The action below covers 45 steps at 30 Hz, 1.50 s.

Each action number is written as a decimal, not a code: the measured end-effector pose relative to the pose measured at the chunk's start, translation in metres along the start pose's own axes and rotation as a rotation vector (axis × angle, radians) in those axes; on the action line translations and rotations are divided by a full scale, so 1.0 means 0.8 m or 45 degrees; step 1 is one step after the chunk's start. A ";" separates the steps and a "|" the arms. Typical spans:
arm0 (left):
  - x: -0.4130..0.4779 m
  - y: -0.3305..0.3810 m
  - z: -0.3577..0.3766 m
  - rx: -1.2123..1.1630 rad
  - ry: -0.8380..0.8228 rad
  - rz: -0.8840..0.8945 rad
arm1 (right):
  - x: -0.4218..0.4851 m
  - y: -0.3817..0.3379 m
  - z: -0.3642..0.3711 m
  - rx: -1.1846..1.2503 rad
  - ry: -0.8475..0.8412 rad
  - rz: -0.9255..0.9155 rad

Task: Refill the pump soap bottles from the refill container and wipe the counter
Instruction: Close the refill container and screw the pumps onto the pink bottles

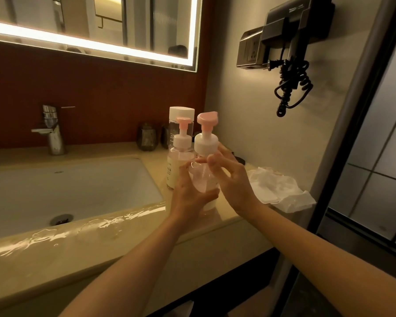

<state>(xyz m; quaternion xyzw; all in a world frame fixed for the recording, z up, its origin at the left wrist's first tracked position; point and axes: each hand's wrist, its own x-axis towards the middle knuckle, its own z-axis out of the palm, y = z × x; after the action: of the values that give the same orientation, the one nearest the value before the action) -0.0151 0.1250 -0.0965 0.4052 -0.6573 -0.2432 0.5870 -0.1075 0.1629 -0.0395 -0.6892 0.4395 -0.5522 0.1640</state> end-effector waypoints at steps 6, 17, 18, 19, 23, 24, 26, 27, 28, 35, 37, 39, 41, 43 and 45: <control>0.000 0.001 -0.001 0.015 0.002 -0.012 | 0.006 -0.017 0.006 0.030 0.214 -0.015; -0.002 0.007 -0.006 0.014 -0.052 -0.067 | 0.071 -0.032 0.018 -0.495 -0.001 -0.105; -0.002 0.006 -0.006 0.014 -0.053 -0.067 | 0.070 -0.032 0.018 -0.431 0.024 -0.071; -0.002 0.006 -0.005 0.011 -0.053 -0.073 | 0.069 -0.031 0.017 -0.345 0.055 -0.032; 0.000 0.005 -0.004 0.010 -0.047 -0.081 | 0.057 -0.021 0.013 -0.127 0.168 0.116; -0.001 0.006 -0.005 0.007 -0.042 -0.078 | 0.053 -0.018 0.013 -0.141 0.157 0.124; -0.002 0.008 -0.005 0.000 -0.033 -0.065 | 0.045 -0.015 0.013 -0.177 0.127 0.109; -0.002 0.009 -0.005 -0.001 -0.029 -0.058 | 0.043 -0.013 0.014 -0.181 0.122 0.105; -0.003 0.010 -0.004 -0.002 -0.026 -0.055 | 0.041 -0.012 0.014 -0.175 0.127 0.108; -0.003 0.012 -0.005 0.003 -0.020 -0.081 | 0.037 -0.011 0.011 -0.115 0.167 0.138; -0.003 0.011 -0.005 0.010 -0.023 -0.083 | 0.045 -0.017 0.008 -0.067 0.176 0.143; -0.002 0.011 -0.004 0.019 -0.028 -0.084 | 0.051 -0.018 0.006 -0.106 0.084 0.157; -0.002 0.011 -0.004 0.018 -0.023 -0.093 | 0.050 -0.018 0.007 -0.074 -0.019 0.224; -0.002 0.010 -0.004 0.029 -0.014 -0.092 | 0.044 -0.017 0.007 -0.007 -0.035 0.275; -0.003 0.011 -0.004 0.047 -0.015 -0.078 | 0.037 -0.015 0.007 -0.090 0.007 0.232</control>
<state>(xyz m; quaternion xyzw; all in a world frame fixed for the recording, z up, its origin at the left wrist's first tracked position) -0.0138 0.1320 -0.0902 0.4345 -0.6524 -0.2511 0.5679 -0.0975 0.1446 -0.0143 -0.6502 0.5201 -0.5210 0.1880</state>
